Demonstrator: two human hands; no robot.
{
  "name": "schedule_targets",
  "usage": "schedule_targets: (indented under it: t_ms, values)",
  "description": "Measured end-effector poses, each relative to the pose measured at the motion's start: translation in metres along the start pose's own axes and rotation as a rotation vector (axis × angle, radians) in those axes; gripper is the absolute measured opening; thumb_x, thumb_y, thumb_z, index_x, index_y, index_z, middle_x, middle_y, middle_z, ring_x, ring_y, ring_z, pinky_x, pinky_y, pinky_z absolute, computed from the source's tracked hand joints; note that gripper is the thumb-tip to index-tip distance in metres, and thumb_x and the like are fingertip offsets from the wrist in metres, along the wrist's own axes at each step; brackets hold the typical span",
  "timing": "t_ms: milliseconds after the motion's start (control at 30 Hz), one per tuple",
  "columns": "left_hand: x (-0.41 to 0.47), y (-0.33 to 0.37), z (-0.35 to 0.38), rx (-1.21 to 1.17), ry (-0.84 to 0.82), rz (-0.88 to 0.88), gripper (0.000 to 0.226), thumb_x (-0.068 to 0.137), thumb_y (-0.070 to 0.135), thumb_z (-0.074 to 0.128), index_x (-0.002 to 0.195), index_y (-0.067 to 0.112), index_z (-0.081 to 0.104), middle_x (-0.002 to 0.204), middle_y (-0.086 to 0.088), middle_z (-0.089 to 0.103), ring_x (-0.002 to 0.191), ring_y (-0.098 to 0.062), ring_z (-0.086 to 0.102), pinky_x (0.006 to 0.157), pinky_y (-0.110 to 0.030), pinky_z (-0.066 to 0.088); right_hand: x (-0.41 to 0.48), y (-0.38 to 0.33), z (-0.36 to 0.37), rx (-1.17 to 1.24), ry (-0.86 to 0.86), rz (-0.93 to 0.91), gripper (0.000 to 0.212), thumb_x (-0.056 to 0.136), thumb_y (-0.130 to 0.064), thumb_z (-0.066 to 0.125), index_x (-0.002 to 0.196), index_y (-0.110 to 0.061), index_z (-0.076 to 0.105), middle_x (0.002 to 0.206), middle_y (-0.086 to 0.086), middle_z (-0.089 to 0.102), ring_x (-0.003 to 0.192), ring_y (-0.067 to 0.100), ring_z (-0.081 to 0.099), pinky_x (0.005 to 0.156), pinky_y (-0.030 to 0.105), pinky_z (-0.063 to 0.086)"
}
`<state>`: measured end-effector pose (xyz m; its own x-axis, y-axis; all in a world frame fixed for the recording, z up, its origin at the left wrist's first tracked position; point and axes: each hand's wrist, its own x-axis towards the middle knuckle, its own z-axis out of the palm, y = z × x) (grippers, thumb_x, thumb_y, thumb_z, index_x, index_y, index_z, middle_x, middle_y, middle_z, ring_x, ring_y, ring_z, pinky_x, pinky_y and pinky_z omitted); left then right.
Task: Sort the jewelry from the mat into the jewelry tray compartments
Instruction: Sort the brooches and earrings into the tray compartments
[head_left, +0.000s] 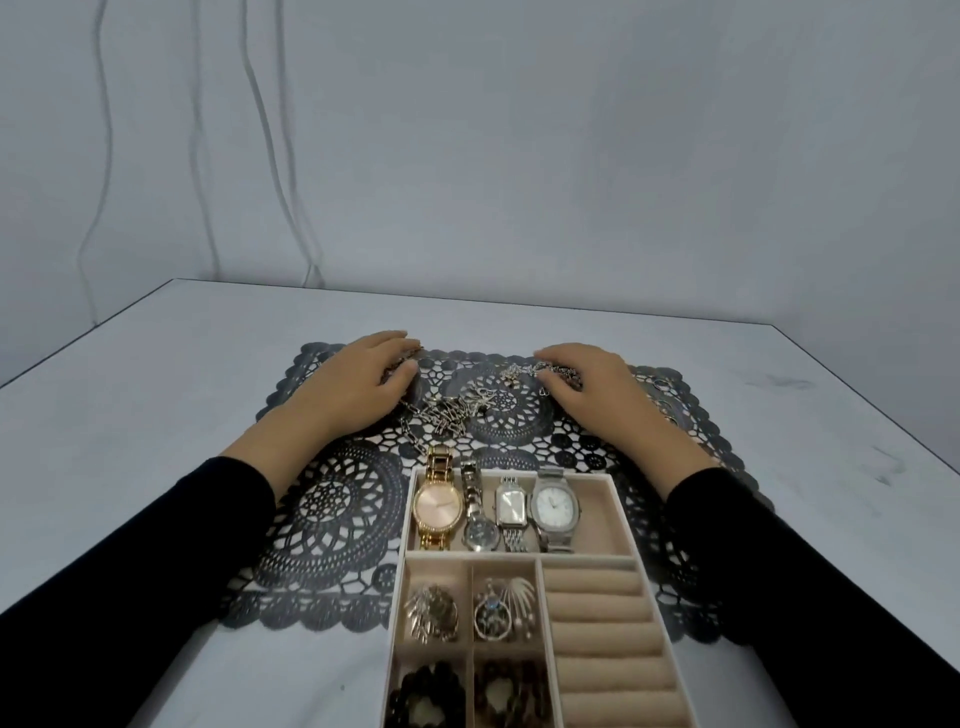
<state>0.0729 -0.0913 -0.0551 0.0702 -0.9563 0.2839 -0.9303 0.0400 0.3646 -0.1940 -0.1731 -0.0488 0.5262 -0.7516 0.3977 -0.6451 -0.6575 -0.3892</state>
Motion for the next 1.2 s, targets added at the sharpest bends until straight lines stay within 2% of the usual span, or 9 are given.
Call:
schedule_targets:
  t_ms: [100, 267, 433, 667, 767, 933, 1033, 1200]
  values:
    - [0.011, -0.004, 0.004, 0.014, -0.016, -0.015, 0.045, 0.103, 0.037, 0.040, 0.144, 0.020, 0.046, 0.155, 0.003, 0.037, 0.142, -0.014, 0.033, 0.116, -0.032, 0.024, 0.015, -0.004, 0.008, -0.001, -0.047, -0.029, 0.032, 0.095, -0.029, 0.055, 0.125, -0.020, 0.062, 0.127, -0.004, 0.062, 0.122, 0.012, 0.050, 0.101, 0.023, 0.032]
    - [0.019, -0.005, 0.007, 0.007, -0.056, -0.023, 0.042, 0.104, 0.032, 0.038, 0.143, 0.020, 0.047, 0.153, 0.003, 0.039, 0.141, -0.015, 0.035, 0.115, -0.030, 0.024, 0.028, -0.005, 0.018, -0.014, -0.108, -0.066, 0.028, 0.095, -0.021, 0.053, 0.119, -0.019, 0.066, 0.121, -0.003, 0.065, 0.116, 0.013, 0.053, 0.100, 0.027, 0.039]
    - [0.021, -0.001, 0.009, -0.011, -0.100, 0.030, 0.040, 0.104, 0.028, 0.038, 0.142, 0.022, 0.050, 0.150, 0.005, 0.044, 0.138, -0.013, 0.038, 0.109, -0.022, 0.024, 0.030, -0.003, 0.021, 0.003, -0.108, -0.055, 0.022, 0.094, -0.019, 0.055, 0.111, -0.018, 0.069, 0.114, -0.002, 0.067, 0.110, 0.014, 0.055, 0.097, 0.030, 0.043]
    - [0.018, 0.021, 0.013, -0.072, -0.178, 0.149, 0.040, 0.103, 0.025, 0.040, 0.143, 0.024, 0.049, 0.150, 0.008, 0.044, 0.137, -0.010, 0.039, 0.111, -0.024, 0.025, 0.030, -0.003, 0.021, 0.030, -0.104, -0.080, 0.013, 0.092, -0.015, 0.059, 0.100, -0.018, 0.068, 0.098, -0.005, 0.062, 0.096, 0.010, 0.050, 0.088, 0.026, 0.041]
    - [0.017, 0.021, 0.013, -0.154, -0.176, 0.164, 0.038, 0.102, 0.022, 0.044, 0.139, 0.026, 0.053, 0.144, 0.010, 0.051, 0.131, -0.008, 0.046, 0.108, -0.024, 0.032, 0.029, -0.003, 0.020, 0.031, -0.114, -0.088, 0.012, 0.091, -0.012, 0.059, 0.099, -0.017, 0.066, 0.096, -0.004, 0.061, 0.094, 0.010, 0.049, 0.086, 0.026, 0.040]
    - [0.015, 0.022, 0.010, -0.189, -0.113, 0.191, 0.030, 0.098, 0.030, 0.053, 0.126, 0.032, 0.064, 0.134, 0.017, 0.057, 0.121, 0.000, 0.050, 0.102, -0.022, 0.038, 0.030, -0.003, 0.019, -0.003, -0.156, -0.085, 0.025, 0.093, -0.012, 0.056, 0.115, -0.020, 0.067, 0.102, -0.002, 0.058, 0.097, 0.008, 0.044, 0.086, 0.020, 0.033]
    - [0.016, 0.032, 0.013, -0.165, -0.099, 0.223, 0.028, 0.098, 0.034, 0.054, 0.121, 0.030, 0.068, 0.125, 0.015, 0.063, 0.113, -0.001, 0.054, 0.095, -0.020, 0.039, 0.030, -0.004, 0.019, -0.005, -0.167, -0.076, 0.021, 0.092, -0.011, 0.057, 0.107, -0.019, 0.069, 0.101, -0.001, 0.057, 0.097, 0.010, 0.045, 0.087, 0.022, 0.035]
    - [0.026, 0.047, 0.018, -0.038, -0.093, 0.229, 0.026, 0.098, 0.034, 0.054, 0.116, 0.025, 0.070, 0.115, 0.007, 0.065, 0.103, -0.010, 0.059, 0.091, -0.030, 0.046, 0.031, -0.004, 0.018, 0.039, -0.148, -0.080, 0.009, 0.089, -0.011, 0.062, 0.096, -0.015, 0.065, 0.096, -0.002, 0.059, 0.093, 0.012, 0.049, 0.081, 0.024, 0.037]
